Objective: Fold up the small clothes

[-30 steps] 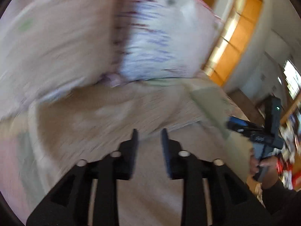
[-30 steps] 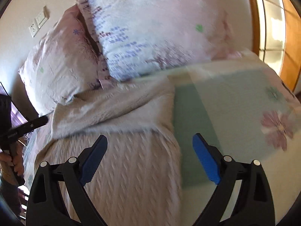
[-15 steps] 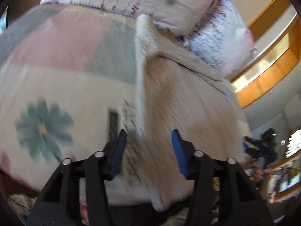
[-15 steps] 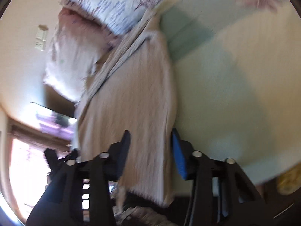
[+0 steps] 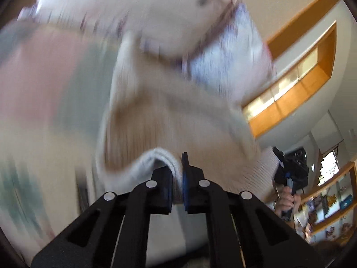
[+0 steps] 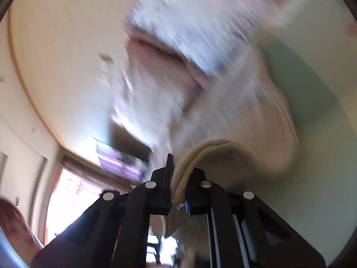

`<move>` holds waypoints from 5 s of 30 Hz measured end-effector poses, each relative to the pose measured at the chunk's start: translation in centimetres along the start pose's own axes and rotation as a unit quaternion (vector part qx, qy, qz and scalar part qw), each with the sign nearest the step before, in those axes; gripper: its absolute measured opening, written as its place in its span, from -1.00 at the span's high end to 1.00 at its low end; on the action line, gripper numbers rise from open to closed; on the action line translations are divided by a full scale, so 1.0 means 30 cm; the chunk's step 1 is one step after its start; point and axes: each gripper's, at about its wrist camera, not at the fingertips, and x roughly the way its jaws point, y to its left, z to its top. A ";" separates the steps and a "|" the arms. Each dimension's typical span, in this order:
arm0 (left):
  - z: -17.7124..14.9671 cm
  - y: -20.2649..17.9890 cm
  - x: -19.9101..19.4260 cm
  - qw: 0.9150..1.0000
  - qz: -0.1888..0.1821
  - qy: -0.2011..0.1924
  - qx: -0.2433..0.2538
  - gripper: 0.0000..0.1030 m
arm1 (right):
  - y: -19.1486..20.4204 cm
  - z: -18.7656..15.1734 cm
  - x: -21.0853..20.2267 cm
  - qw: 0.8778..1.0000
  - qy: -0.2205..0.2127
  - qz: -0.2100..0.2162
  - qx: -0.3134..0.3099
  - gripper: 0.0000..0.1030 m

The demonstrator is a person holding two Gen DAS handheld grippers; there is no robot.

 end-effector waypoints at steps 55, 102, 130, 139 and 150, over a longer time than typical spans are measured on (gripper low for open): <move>0.367 -0.318 1.027 0.988 -0.022 0.151 -0.011 -0.48 | -0.341 0.577 0.356 0.967 0.102 -0.230 0.037 -0.82; -0.047 -0.233 0.525 0.934 0.313 0.059 0.161 -0.97 | 0.137 -0.263 0.479 0.876 0.089 -0.405 -0.248 -0.97; -0.072 -0.185 0.519 0.939 0.307 0.056 0.147 -0.97 | 0.125 -0.333 0.599 0.841 0.103 -0.457 -0.272 -0.97; -0.072 -0.186 0.519 0.939 0.307 0.056 0.147 -0.97 | 0.126 -0.333 0.599 0.841 0.103 -0.457 -0.272 -0.97; -0.073 -0.186 0.520 0.939 0.307 0.055 0.147 -0.97 | 0.126 -0.333 0.598 0.841 0.103 -0.457 -0.272 -0.97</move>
